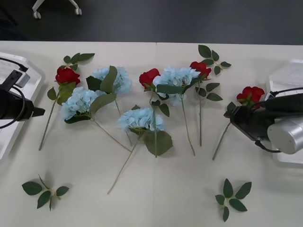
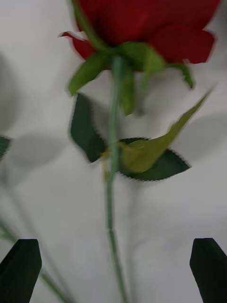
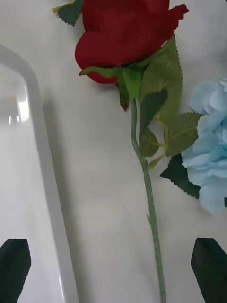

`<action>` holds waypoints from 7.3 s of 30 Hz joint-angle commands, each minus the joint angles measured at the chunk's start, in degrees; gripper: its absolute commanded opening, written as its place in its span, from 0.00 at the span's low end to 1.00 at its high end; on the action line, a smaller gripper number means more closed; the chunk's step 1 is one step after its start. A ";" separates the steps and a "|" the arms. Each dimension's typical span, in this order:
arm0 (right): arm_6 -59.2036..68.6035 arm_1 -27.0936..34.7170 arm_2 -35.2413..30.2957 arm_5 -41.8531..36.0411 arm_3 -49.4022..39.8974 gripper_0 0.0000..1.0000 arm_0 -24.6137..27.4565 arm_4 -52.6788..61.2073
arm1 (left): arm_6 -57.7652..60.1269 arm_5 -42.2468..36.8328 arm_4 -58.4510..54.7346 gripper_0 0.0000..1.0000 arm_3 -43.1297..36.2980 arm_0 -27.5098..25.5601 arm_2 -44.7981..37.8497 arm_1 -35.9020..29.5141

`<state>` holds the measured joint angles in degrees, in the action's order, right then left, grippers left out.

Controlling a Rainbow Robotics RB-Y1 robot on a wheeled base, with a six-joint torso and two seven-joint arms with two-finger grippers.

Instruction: Put the red flowers into the right box and the blue flowers into the left box

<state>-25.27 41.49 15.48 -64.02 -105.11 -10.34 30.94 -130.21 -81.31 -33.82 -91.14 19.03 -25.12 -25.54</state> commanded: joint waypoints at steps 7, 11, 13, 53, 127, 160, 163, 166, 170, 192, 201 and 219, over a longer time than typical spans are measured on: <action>-0.75 -7.12 -0.81 -0.49 13.70 0.93 -8.21 -9.76 | 11.21 0.63 9.83 1.00 -0.09 4.88 4.64 2.60; -1.10 -7.65 -0.89 -0.31 16.42 0.93 -10.14 -9.93 | 14.37 1.68 11.58 1.00 1.05 5.49 6.31 3.30; -1.45 -7.56 -0.89 -0.14 17.04 0.93 -10.58 -9.67 | 15.25 3.27 12.11 1.00 2.81 6.11 6.84 3.92; -30.54 -3.08 -21.72 -21.50 0.95 0.00 -10.58 7.73 | 15.16 14.08 17.03 0.00 16.96 9.54 9.47 7.26; -66.31 5.97 -35.79 -5.24 20.11 0.83 -3.11 11.95 | -16.39 -25.47 -63.74 0.00 -14.94 11.65 -5.20 22.72; -65.35 15.64 -15.48 0.56 -15.74 0.83 -6.89 34.28 | -16.65 -26.79 -54.69 0.00 -14.15 15.43 1.12 26.54; -65.87 20.56 -12.32 10.14 -18.38 0.83 -2.58 37.35 | -16.65 -26.79 -54.69 0.00 -14.15 15.43 1.12 26.54; -66.49 26.01 -9.51 18.58 -21.55 0.83 1.46 39.99 | -16.65 -26.79 -54.69 0.00 -14.15 15.43 1.12 26.54; -67.54 31.11 -5.55 27.55 -25.59 0.83 5.06 40.08 | -16.65 -26.79 -54.69 0.00 -14.15 15.43 1.12 26.54; -90.04 19.51 31.80 60.86 -21.63 0.83 -6.54 38.41 | -16.65 -26.79 -54.69 0.00 -14.15 15.43 1.12 26.54; -92.42 11.42 43.40 70.53 -11.70 0.83 -15.42 38.14 | -16.65 -26.79 -54.69 0.00 -14.15 15.43 1.12 26.54; -91.27 4.22 43.67 74.66 -10.56 0.83 -19.46 39.64 | -16.65 -26.79 -54.69 0.00 -14.15 15.43 1.12 26.54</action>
<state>-115.43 45.88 59.40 9.68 -114.61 -28.50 70.00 -143.68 -108.06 -88.12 -104.47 32.99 -24.00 1.37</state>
